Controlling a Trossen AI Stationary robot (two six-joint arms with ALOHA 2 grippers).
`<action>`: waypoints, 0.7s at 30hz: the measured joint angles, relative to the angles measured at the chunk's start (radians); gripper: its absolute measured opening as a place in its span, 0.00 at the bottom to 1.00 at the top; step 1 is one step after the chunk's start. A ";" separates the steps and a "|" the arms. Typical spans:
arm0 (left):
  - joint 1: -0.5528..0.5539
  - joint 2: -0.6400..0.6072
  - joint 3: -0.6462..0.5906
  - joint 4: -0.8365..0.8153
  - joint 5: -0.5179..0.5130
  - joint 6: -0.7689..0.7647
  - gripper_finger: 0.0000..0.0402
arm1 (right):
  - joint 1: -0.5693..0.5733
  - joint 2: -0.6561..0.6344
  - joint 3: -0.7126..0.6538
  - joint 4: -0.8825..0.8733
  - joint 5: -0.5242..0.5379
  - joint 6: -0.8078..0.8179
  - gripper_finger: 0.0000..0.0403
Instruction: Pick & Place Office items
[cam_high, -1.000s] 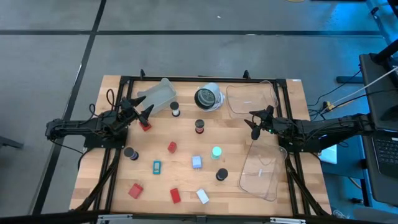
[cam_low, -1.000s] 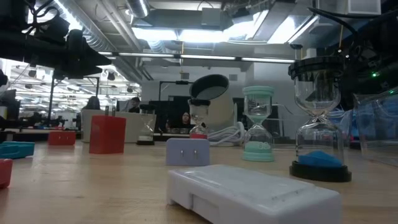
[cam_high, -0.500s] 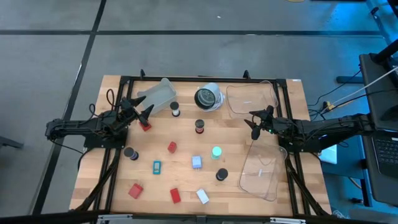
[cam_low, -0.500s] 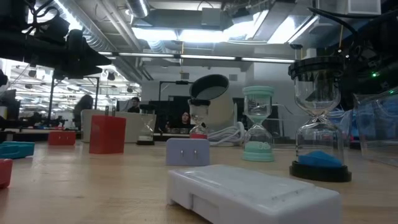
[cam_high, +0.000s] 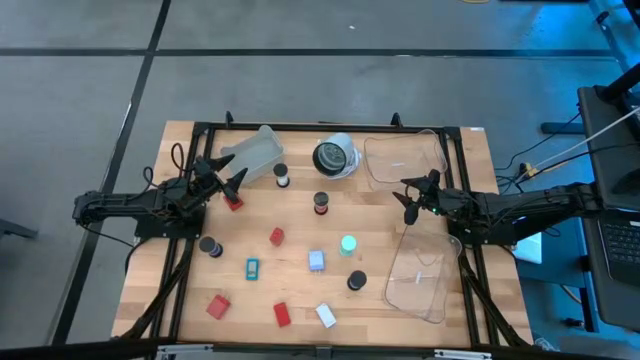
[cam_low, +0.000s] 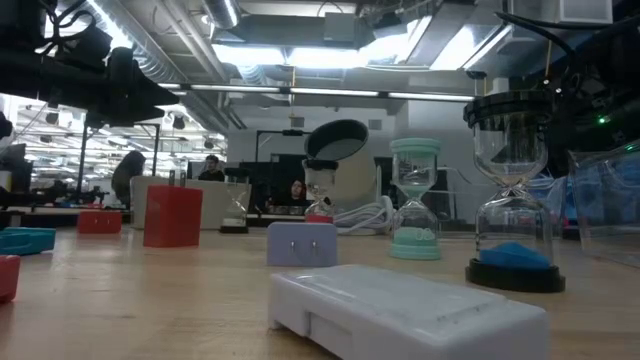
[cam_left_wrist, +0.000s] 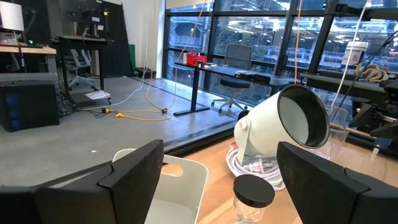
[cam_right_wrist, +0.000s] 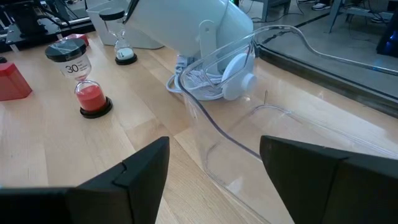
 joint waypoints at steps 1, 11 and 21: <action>0.000 0.000 0.000 0.000 0.000 0.000 0.77 | 0.000 0.000 0.000 0.000 0.000 0.000 0.63; 0.000 0.000 0.000 0.008 0.000 0.000 0.77 | 0.000 0.000 0.000 0.000 0.000 0.000 0.63; 0.000 0.000 0.000 0.007 0.000 0.000 0.77 | 0.000 0.000 0.000 0.000 0.000 0.000 0.63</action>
